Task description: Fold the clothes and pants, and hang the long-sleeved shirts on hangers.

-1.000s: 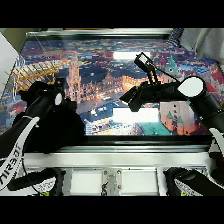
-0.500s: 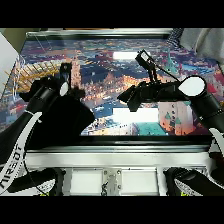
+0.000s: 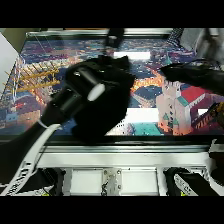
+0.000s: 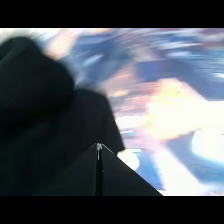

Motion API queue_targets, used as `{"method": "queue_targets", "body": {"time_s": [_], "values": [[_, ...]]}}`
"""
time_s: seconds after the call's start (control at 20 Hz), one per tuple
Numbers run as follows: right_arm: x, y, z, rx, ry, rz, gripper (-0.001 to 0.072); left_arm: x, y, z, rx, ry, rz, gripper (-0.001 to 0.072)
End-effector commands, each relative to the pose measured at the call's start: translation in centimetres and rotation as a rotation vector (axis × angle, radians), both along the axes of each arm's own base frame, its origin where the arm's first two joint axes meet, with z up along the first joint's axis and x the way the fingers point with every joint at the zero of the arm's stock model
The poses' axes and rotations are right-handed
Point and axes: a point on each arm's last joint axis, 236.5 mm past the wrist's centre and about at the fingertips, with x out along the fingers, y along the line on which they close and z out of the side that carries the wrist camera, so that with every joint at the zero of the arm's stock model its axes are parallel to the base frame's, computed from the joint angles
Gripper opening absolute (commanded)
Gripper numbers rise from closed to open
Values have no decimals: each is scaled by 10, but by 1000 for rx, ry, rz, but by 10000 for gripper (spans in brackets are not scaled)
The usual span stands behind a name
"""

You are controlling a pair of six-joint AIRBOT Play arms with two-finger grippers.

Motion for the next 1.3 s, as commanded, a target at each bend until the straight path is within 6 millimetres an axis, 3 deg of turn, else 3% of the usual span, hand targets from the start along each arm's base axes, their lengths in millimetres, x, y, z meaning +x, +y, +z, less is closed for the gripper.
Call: {"method": "queue_targets", "body": {"time_s": [0.0, 0.1, 0.15, 0.3, 0.35, 0.4, 0.45, 0.6, 0.7, 0.85, 1.1, 1.25], "values": [[-7, -81, 5, -15, 33, -250, 17, -19, -62, 8, 1, -62, -122, 84], [-16, -99, -4, -44, 79, -287, 18, 0, -38, -2, 84, -20, -55, 719], [-20, -103, -13, -57, 114, -288, 18, 13, -11, -10, 127, 30, 2, 717], [-35, -105, -44, -92, 235, -260, 59, 41, 94, -51, 199, 237, 239, 718], [-38, -103, -56, -89, 272, -247, 284, 40, 123, -70, 202, 315, 286, 719], [-41, -101, -69, -84, 307, -241, 569, 33, 147, -92, 179, 410, 323, 719], [-43, -101, -84, -78, 341, -239, 700, 23, 166, -113, 147, 497, 353, 719], [-54, -103, -140, -80, 481, -230, 700, -13, 202, -181, -5, 752, 450, 719], [-64, -110, -180, -110, 584, -232, 700, -32, 198, -212, -138, 860, 437, 720], [-75, -113, -229, -111, 724, -219, 700, -49, 170, -232, -290, 929, 348, 720], [-79, -106, -278, -61, 875, -189, 700, -63, 127, -257, -295, 980, 240, 719], [-76, -94, -293, 0, 914, -153, 700, -53, 105, -265, -272, 989, 202, 719]]}}
